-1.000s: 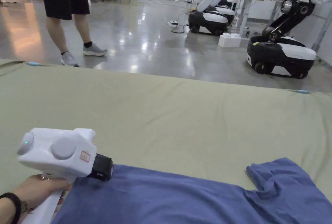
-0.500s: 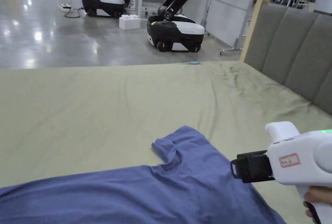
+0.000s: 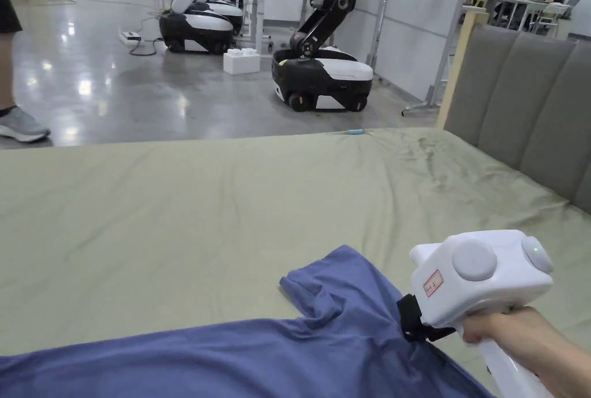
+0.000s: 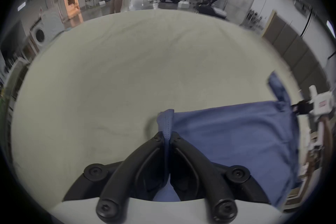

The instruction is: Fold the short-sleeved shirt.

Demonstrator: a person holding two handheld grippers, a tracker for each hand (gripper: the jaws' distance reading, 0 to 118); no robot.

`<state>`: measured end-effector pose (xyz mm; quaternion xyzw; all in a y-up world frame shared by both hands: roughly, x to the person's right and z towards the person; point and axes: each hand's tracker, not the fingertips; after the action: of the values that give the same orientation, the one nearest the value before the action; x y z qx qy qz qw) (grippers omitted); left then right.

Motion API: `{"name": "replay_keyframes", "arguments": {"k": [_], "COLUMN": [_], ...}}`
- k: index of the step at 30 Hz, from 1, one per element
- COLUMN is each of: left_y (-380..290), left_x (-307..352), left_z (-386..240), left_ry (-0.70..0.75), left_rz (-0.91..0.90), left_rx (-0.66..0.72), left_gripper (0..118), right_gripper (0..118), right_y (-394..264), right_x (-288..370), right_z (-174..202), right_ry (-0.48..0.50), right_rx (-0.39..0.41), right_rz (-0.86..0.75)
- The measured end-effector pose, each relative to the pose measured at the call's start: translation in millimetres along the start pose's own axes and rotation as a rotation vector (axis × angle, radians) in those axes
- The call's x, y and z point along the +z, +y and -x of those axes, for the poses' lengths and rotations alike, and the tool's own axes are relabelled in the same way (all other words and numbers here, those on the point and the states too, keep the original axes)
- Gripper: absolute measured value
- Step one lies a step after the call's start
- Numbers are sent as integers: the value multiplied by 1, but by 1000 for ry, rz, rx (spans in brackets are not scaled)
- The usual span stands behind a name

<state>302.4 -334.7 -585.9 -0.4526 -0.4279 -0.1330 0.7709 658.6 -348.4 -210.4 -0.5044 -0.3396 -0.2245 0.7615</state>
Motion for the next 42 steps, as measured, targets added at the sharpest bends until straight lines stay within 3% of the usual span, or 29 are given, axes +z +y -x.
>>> {"name": "replay_keyframes", "arguments": {"k": [2,4,12,17,22,27,34,42], "left_y": [0,1,31,83,145,195,246,260], "left_x": [20,47,168,223,267,307,325,263], "left_z": [-5,-6,16,4,-5,-10,-14,1], "left_ry": [-41,-88,-137,-45,23,131,171,163], "left_rz": [-29,-73,-270,-377,-491,-628,-783,-743], "left_rx": [40,52,159,88,77,51,84,102], "left_gripper": [4,4,4,4,4,4,4,4], "right_gripper": [5,5,5,5,5,5,5,5], "right_y": [-7,-13,-19,30,85,135,195,214], "right_x": [20,49,200,255,293,340,387,342], "right_z": [10,20,16,24,35,55,76,87], "right_ry": [-14,-14,28,-94,-97,-164,-108,-92], "right_rx": [72,95,56,76,8,6,-117,-139], "right_rz": [-53,-119,-402,-524,-641,-818,-1019,-996]}}
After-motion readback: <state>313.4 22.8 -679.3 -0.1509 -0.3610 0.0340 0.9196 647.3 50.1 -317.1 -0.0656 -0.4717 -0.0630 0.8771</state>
